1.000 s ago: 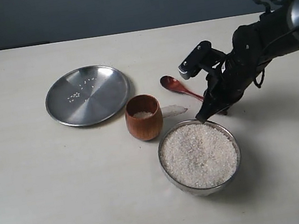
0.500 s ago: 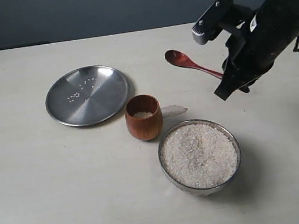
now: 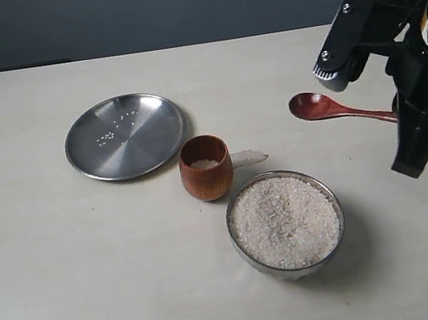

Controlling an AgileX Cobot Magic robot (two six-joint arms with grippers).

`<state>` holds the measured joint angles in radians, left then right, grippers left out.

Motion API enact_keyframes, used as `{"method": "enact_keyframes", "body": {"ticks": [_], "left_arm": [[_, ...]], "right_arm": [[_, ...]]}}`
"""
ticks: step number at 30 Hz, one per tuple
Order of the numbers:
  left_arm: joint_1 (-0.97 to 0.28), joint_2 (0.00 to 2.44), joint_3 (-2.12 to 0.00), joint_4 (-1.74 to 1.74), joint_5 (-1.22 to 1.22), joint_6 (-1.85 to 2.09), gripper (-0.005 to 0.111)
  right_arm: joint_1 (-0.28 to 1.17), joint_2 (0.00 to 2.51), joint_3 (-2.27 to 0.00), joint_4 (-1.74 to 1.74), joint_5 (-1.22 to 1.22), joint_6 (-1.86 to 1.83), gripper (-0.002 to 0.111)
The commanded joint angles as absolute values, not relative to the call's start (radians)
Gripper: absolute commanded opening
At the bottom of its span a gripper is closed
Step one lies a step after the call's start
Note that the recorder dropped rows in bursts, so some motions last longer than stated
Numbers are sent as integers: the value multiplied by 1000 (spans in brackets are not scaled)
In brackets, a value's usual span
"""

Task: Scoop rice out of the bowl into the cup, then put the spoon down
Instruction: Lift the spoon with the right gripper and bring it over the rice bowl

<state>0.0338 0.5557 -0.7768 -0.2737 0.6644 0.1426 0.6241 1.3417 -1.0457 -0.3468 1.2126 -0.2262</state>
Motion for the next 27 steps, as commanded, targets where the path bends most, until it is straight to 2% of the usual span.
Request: {"method": "enact_keyframes", "body": {"ticks": [1, 9, 13, 20, 27], "left_arm": [[38, 556, -785, -272, 657, 143, 0], [38, 556, -785, -272, 657, 143, 0], [38, 556, -785, -272, 657, 143, 0], [38, 556, -785, -272, 657, 143, 0], [38, 556, -785, -272, 657, 143, 0]], "right_arm": [[753, 1323, -1042, -395, 1221, -150, -1], [874, 1323, -1032, -502, 1221, 24, -1], [903, 1323, -960, -615, 1221, 197, -1], [973, 1323, -812, -625, 1221, 298, -1], [1074, 1352, -774, -636, 1221, 358, -1]]}}
